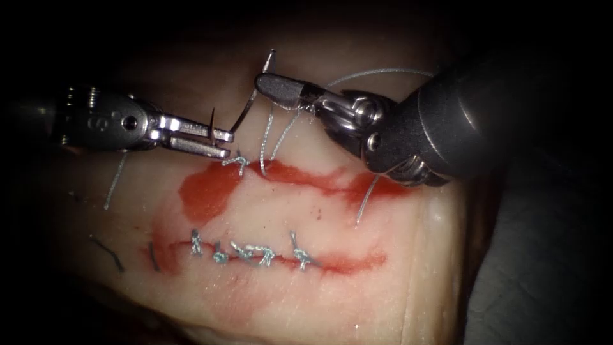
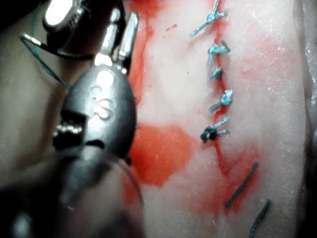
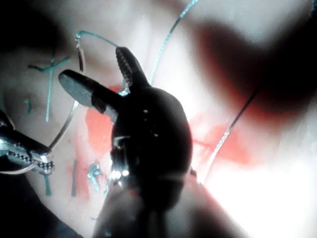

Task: Wound Closure

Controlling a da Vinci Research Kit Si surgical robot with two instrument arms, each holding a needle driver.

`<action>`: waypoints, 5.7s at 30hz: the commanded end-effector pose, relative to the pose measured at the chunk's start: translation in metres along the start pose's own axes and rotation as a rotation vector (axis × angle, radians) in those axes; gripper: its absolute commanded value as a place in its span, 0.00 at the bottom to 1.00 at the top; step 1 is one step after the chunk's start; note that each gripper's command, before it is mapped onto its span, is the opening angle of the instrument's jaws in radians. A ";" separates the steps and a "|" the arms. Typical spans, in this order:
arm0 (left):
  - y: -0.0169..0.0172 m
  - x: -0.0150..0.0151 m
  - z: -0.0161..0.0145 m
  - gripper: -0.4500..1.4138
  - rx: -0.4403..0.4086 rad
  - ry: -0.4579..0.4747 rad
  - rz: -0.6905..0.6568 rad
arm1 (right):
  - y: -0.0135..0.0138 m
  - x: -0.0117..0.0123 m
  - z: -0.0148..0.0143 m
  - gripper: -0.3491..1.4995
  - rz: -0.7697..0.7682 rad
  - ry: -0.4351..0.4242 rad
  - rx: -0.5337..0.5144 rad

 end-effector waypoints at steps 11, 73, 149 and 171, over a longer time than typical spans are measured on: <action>0.0002 0.0022 0.0003 0.00 -0.035 0.109 0.016 | 0.0007 -0.0002 -0.0001 0.73 0.075 0.049 -0.032; 0.0018 -0.0013 0.0002 0.73 -0.097 -0.049 -0.341 | -0.0026 0.0008 0.0048 0.00 -0.015 0.022 -0.247; 0.0040 0.0165 0.0060 0.00 0.304 0.882 -0.620 | -0.0016 -0.0038 0.0032 0.00 -1.741 -0.139 -0.365; 0.0050 0.0137 0.0053 0.00 0.686 0.699 -1.228 | -0.0029 -0.0042 0.0050 0.00 -1.798 -0.137 -0.391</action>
